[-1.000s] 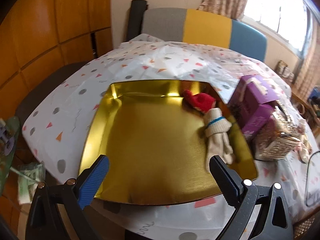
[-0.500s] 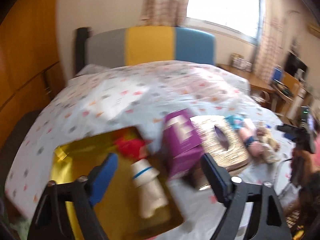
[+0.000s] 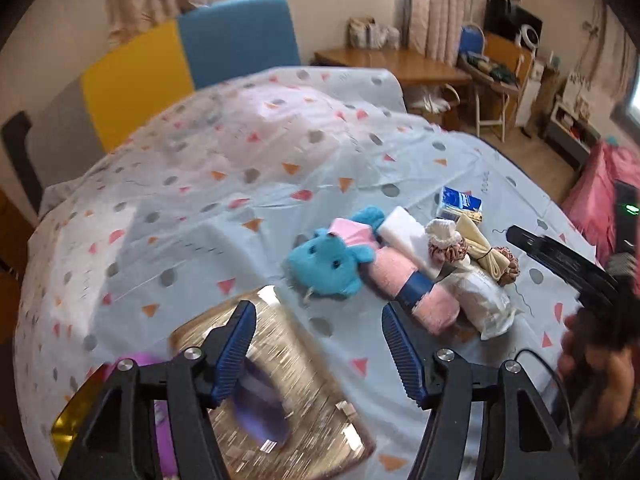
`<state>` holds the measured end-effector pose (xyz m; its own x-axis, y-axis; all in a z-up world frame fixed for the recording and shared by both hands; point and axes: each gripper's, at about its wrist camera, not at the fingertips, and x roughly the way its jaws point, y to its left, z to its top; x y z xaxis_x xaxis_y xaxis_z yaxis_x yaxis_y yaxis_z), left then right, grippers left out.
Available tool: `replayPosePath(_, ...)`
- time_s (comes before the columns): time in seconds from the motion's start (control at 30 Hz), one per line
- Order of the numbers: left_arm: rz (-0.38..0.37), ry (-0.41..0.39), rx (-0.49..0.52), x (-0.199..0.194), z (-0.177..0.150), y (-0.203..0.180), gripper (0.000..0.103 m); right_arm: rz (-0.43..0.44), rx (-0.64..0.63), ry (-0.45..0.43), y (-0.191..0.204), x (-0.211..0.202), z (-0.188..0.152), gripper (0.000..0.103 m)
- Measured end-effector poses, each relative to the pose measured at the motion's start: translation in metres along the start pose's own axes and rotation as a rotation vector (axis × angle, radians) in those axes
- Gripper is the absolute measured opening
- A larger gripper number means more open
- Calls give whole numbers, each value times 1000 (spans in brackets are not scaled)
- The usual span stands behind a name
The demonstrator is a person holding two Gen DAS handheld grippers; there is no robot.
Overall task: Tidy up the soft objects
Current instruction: 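Grasp the blue plush toy with the left gripper while the right gripper grasps the scrunchie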
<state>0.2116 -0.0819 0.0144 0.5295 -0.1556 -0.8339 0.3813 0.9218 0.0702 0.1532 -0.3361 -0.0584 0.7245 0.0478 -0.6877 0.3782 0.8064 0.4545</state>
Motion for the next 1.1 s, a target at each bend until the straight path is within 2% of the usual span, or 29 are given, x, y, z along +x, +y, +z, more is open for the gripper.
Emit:
replayPosePath(0.13,50,84,87,43,16,-15,73,28,42,8,-7,0,2,54)
replayPosePath(0.2,68,159,124,71,23,-21,76,41,57,28,-9,3,2,55)
replayPosePath(0.3,123,198,174,101,31,-25,77,60,69,53,-10,7,1,55)
replayPosePath(0.37,154,218,179,118,36,-24,81,73,74,61,-11,8,1,55)
replayPosePath(0.6,153,303,156,172,46,-24,80,108,102,72,-14,9,2,55)
replayPosePath(0.67,148,340,156,185,43,-27,64,114,110,77,-15,10,2,55)
replayPosePath(0.77,161,332,170,189,39,-31,55,121,115,79,-16,10,2,55)
replayPosePath(0.93,136,315,143,177,39,-27,48,121,122,98,-17,13,1,55)
replayPosePath(1.1,88,276,23,156,43,-9,47,133,170,125,-26,19,-1,55)
